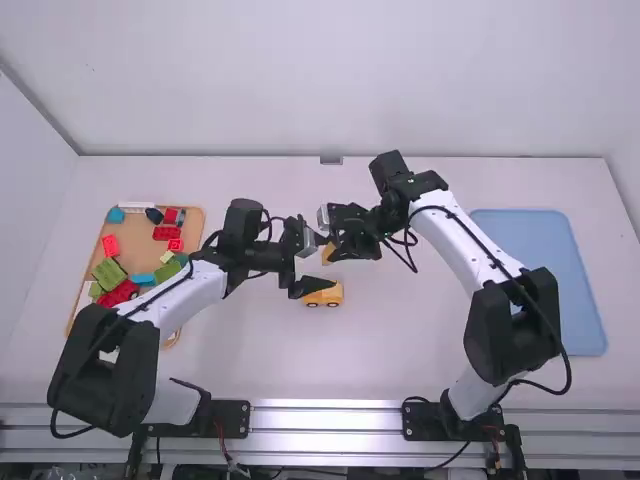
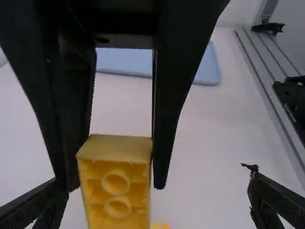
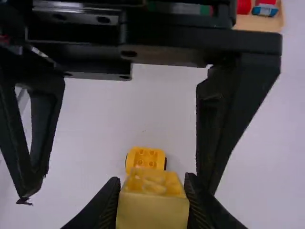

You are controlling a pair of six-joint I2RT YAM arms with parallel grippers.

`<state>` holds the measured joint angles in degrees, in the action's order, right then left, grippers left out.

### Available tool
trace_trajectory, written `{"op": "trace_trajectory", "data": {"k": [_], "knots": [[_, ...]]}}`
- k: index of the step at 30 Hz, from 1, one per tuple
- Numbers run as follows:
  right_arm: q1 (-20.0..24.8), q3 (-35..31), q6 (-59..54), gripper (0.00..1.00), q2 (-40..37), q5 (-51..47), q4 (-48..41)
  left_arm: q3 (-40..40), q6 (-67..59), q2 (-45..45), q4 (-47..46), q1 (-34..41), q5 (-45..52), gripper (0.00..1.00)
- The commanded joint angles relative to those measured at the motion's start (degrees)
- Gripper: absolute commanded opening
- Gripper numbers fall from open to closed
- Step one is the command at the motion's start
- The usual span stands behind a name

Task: Assemble lego blocks to make yellow taxi

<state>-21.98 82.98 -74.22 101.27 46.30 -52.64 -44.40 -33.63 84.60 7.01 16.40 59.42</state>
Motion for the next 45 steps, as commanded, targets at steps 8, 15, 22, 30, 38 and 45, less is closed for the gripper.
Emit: {"op": "trace_trajectory", "data": {"k": [8, 15, 22, 30, 38, 45], "knots": [[0.17, 1.49, -2.34, 0.09, -1.09, 1.84, -0.31, -0.33, -0.87, 0.28, -0.68, 0.04, -3.98, 0.63], [0.17, 1.49, -2.08, 0.09, -1.09, 3.52, -0.35, -0.31, -2.84, 0.28, -0.68, 0.46, -4.94, 0.50], [0.17, 1.46, -0.63, 0.09, -1.09, 4.68, -0.35, -0.33, -2.82, 0.28, 0.13, 0.11, -4.44, 0.28], [0.17, 1.44, -0.61, 0.49, -1.09, 6.27, 0.66, -0.31, -2.58, 0.28, 0.76, 0.09, -4.70, 0.18], [6.43, 1.44, -1.03, 0.73, -1.31, 23.47, 2.93, -0.33, 7.32, 0.28, 16.33, -0.31, -4.79, 0.18], [11.82, 1.44, -1.09, 0.65, -1.29, 37.79, 2.97, -0.33, 13.79, 0.28, 27.41, -0.04, -1.46, 0.18]]}}
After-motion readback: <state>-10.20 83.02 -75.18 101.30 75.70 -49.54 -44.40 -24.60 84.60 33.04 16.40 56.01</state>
